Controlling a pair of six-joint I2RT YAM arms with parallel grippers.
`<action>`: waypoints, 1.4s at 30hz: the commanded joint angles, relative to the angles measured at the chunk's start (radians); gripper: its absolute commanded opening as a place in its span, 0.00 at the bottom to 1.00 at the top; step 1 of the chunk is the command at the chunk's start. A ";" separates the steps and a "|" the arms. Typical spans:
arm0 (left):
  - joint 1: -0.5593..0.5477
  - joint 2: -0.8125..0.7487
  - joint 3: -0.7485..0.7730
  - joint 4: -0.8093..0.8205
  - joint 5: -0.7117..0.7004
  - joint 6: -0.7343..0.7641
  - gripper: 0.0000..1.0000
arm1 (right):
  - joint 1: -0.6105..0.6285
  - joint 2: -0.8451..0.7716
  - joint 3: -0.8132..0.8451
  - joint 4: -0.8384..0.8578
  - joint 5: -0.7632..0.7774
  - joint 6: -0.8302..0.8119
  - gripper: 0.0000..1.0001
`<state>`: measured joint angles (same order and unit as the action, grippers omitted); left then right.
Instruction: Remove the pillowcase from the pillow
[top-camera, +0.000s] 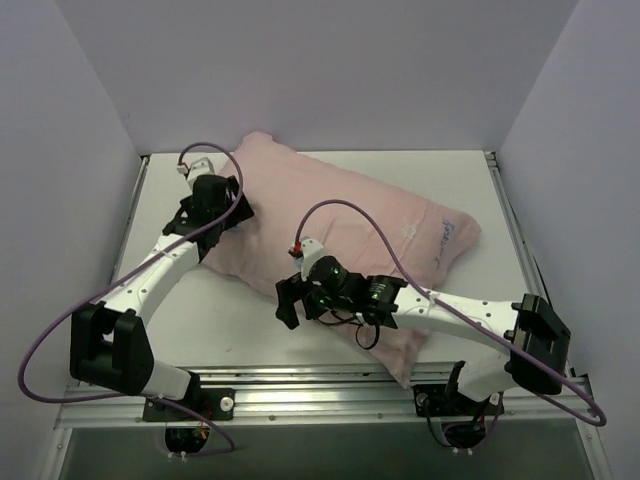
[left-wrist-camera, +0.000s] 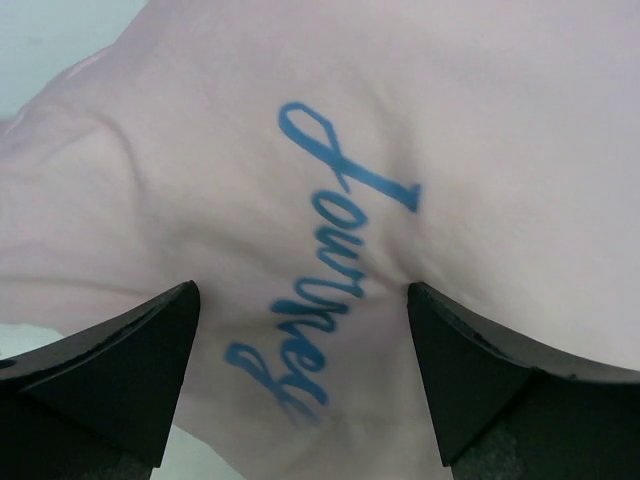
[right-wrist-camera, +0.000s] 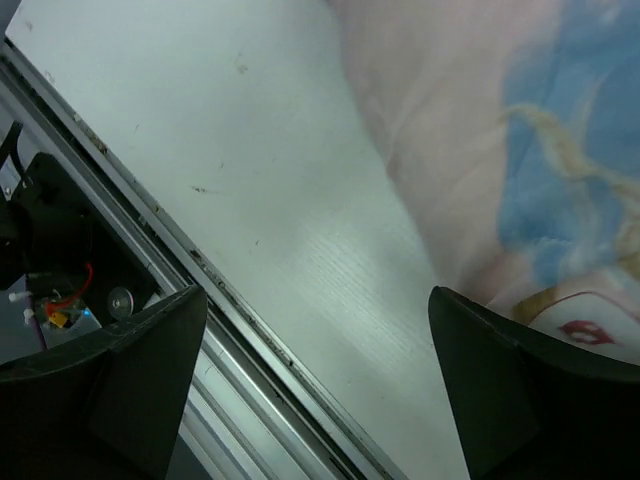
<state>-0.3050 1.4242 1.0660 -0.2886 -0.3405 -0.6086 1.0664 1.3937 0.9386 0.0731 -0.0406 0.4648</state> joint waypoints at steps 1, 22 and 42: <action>-0.008 -0.027 0.149 0.034 0.103 0.061 0.94 | 0.007 -0.016 0.112 -0.099 0.048 -0.041 0.88; -0.204 -0.179 -0.262 0.341 0.399 -0.290 0.94 | -0.789 0.012 0.172 -0.149 -0.198 -0.221 0.94; -0.106 -0.456 -0.154 -0.113 0.337 0.192 0.94 | -0.376 0.122 0.262 -0.061 -0.079 -0.118 0.89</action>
<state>-0.3744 0.9913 0.7815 -0.3504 -0.1337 -0.6212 0.6563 1.5894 1.1767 0.1055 -0.0994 0.2985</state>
